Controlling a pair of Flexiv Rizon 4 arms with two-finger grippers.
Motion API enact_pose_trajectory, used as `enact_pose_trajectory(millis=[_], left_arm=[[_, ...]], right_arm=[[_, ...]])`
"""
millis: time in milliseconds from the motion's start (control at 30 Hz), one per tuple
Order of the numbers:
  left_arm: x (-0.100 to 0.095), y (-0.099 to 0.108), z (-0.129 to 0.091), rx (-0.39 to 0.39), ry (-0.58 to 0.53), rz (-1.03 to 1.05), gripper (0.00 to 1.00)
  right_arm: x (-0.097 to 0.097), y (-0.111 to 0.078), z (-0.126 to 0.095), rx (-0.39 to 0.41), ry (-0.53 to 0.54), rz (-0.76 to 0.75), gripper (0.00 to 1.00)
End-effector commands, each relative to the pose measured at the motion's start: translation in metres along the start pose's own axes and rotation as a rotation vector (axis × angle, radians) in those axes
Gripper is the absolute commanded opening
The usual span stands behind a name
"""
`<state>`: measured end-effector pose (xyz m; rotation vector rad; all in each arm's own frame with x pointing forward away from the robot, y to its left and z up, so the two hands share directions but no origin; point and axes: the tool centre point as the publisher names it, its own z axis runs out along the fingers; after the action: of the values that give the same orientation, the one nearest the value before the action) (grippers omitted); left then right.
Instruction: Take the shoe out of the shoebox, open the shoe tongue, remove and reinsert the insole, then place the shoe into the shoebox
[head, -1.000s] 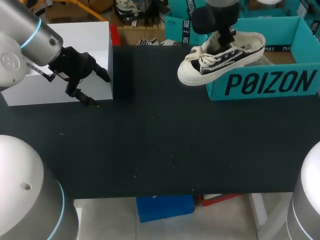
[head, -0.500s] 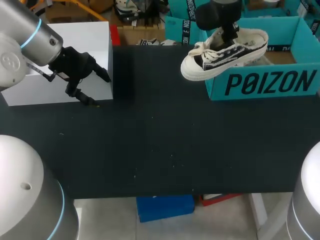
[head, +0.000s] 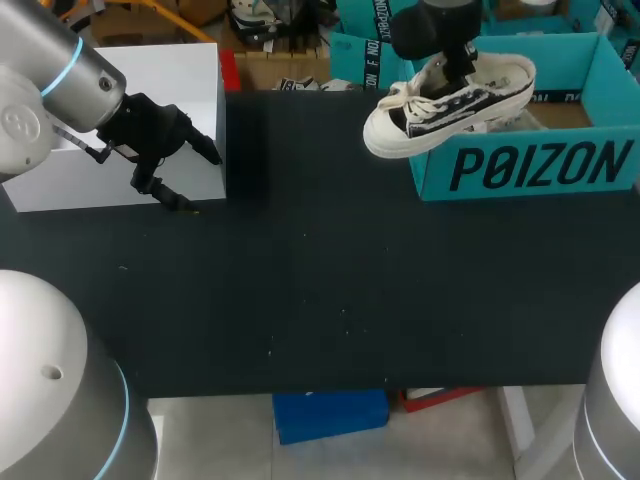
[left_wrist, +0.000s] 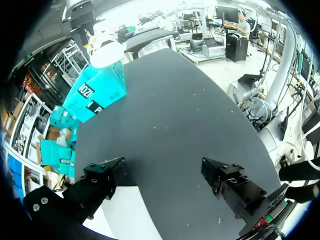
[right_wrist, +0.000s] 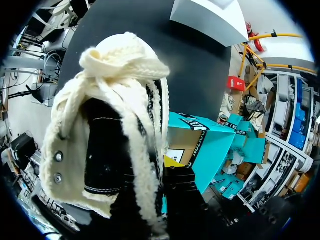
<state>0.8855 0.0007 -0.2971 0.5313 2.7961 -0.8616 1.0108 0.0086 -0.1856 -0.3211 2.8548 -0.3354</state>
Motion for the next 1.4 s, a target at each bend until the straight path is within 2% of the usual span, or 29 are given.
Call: enact_pose_trajectory(millis=[33, 200, 533, 800, 900, 1067, 1400], left_arm=[[0.001, 0.001, 0.001, 0.000, -0.005, 0.002, 1.00], [0.001, 0.001, 0.001, 0.000, -0.005, 0.002, 1.00], [0.001, 0.001, 0.001, 0.000, -0.005, 0.002, 1.00], [0.001, 0.001, 0.001, 0.000, -0.005, 0.002, 1.00], [0.001, 0.001, 0.001, 0.000, -0.005, 0.002, 1.00], [0.001, 0.001, 0.001, 0.000, -0.005, 0.002, 1.00], [0.001, 0.001, 0.001, 0.000, -0.005, 0.002, 1.00]], right_arm=[[-0.022, -0.014, 0.004, 0.002, 0.031, -0.004, 0.00], [-0.046, -0.034, 0.013, -0.006, 0.037, 0.006, 0.00], [-0.107, -0.077, 0.038, -0.016, 0.026, 0.056, 0.00], [-0.145, -0.102, 0.069, -0.011, 0.030, 0.067, 0.00], [-0.154, -0.109, 0.082, -0.009, 0.044, 0.081, 0.00], [-0.162, -0.123, 0.091, 0.017, 0.030, 0.128, 0.00], [-0.162, -0.123, 0.091, 0.017, 0.030, 0.128, 0.00]])
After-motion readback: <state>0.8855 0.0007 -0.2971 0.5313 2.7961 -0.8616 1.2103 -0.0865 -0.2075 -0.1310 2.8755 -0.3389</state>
